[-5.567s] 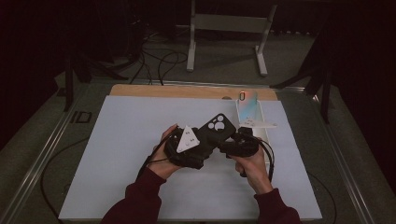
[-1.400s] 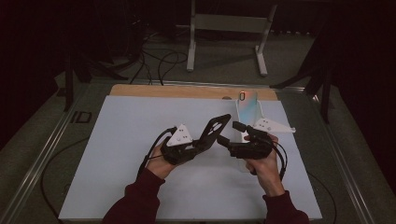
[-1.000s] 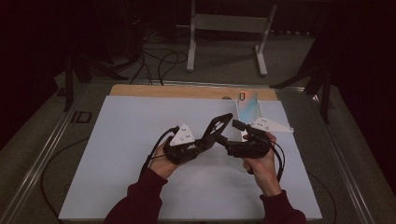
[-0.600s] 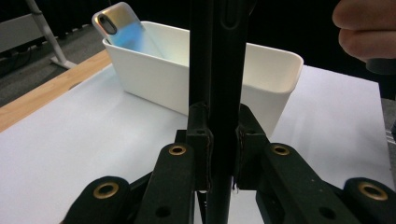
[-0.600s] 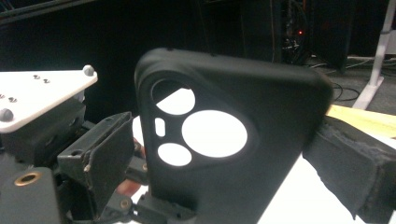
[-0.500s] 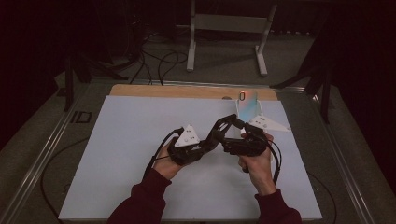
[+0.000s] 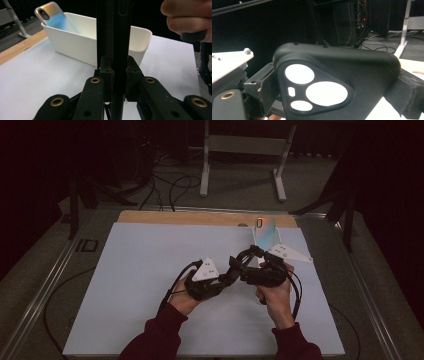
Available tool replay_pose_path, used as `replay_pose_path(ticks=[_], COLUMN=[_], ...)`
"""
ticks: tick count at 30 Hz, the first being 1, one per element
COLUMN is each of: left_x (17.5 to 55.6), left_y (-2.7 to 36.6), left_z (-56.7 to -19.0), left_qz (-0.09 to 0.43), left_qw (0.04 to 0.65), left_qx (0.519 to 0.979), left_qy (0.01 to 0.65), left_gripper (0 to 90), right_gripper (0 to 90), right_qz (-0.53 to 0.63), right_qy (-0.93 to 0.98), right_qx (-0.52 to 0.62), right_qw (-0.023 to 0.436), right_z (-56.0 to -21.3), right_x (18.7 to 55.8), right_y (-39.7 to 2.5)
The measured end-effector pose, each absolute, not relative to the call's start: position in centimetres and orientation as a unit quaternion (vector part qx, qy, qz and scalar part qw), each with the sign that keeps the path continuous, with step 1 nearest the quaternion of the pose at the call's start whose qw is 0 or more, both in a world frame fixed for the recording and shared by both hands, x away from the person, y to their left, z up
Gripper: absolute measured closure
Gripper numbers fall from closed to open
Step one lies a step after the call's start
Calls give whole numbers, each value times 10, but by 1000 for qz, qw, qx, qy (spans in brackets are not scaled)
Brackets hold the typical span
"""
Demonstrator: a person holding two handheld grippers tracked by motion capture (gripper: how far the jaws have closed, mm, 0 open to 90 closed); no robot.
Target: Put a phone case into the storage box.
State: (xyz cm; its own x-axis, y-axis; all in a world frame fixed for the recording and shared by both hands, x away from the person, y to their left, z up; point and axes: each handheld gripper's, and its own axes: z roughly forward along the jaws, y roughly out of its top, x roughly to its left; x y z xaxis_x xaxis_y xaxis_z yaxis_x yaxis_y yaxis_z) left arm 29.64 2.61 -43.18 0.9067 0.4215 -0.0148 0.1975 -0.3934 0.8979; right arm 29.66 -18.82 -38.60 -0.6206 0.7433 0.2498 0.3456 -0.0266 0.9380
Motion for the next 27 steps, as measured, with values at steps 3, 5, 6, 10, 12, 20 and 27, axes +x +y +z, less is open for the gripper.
replay_pose_path(ticks=[3, 5, 6, 10, 12, 20, 27], left_x=[296, 296, 296, 295, 295, 296, 301], left_y=[25, 25, 25, 24, 24, 23, 30], left_z=[-432, -433, -433, -433, -433, -434, -432], left_qz=[106, 106, 108, 115, 117, 119, 111], left_qw=[518, 519, 518, 519, 520, 521, 523], left_qx=[827, 827, 827, 825, 823, 820, 815], left_qy=[188, 189, 189, 194, 197, 203, 224], left_gripper=[808, 807, 807, 807, 807, 779, 465], right_gripper=[113, 115, 119, 119, 119, 134, 136], right_qz=[590, 590, 590, 588, 588, 584, 576], right_qy=[679, 679, 679, 681, 680, 681, 685], right_qx=[401, 402, 400, 398, 397, 399, 399], right_qw=[173, 173, 175, 183, 184, 188, 198], right_z=[-385, -385, -385, -384, -384, -383, -382], right_x=[295, 295, 295, 294, 294, 295, 296], right_y=[-187, -187, -187, -186, -186, -187, -188])
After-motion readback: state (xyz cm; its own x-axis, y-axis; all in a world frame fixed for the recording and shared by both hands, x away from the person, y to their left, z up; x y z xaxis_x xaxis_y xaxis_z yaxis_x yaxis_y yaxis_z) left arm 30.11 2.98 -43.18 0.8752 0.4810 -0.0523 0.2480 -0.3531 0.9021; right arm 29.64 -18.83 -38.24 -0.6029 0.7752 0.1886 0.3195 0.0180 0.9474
